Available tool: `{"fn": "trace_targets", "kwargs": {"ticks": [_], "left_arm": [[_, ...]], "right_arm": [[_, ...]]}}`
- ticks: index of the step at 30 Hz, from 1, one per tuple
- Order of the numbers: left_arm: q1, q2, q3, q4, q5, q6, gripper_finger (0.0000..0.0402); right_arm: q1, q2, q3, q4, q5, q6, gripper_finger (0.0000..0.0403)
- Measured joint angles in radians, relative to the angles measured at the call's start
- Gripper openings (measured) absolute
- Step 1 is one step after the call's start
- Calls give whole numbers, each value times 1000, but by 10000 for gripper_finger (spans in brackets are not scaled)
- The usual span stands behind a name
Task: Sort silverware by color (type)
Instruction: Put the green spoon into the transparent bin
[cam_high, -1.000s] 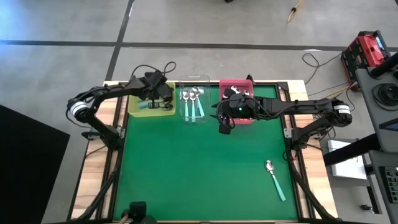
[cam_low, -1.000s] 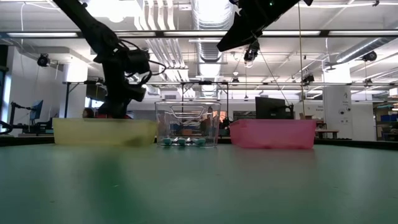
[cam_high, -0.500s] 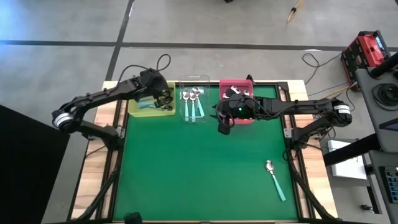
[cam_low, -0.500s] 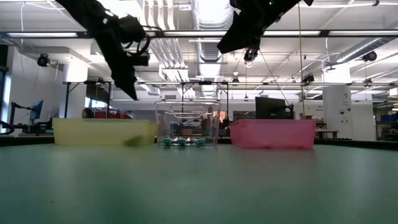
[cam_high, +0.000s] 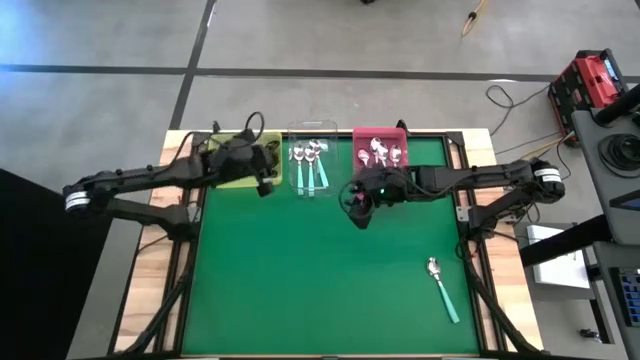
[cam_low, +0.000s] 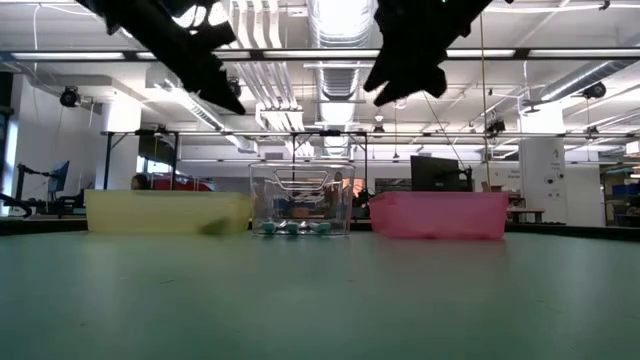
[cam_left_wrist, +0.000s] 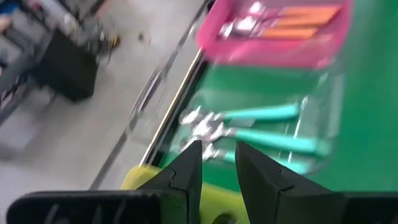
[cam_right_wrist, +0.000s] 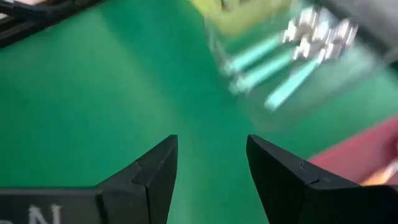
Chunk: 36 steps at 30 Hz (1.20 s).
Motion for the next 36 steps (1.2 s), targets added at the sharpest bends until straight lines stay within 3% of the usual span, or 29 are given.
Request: {"fn": "trace_targets", "kwargs": {"ticks": [9, 19, 36], "left_arm": [[-149, -143, -169, 228, -5, 22, 79], [-153, -260, -218, 258, -11, 56, 79], [-153, -314, -172, 197, -10, 45, 79]], "right_arm": [[118, 96, 0, -127, -153, 416, 183], [292, 253, 0, -220, -408, 821, 183], [526, 258, 0, -574, -457, 1117, 183]]}}
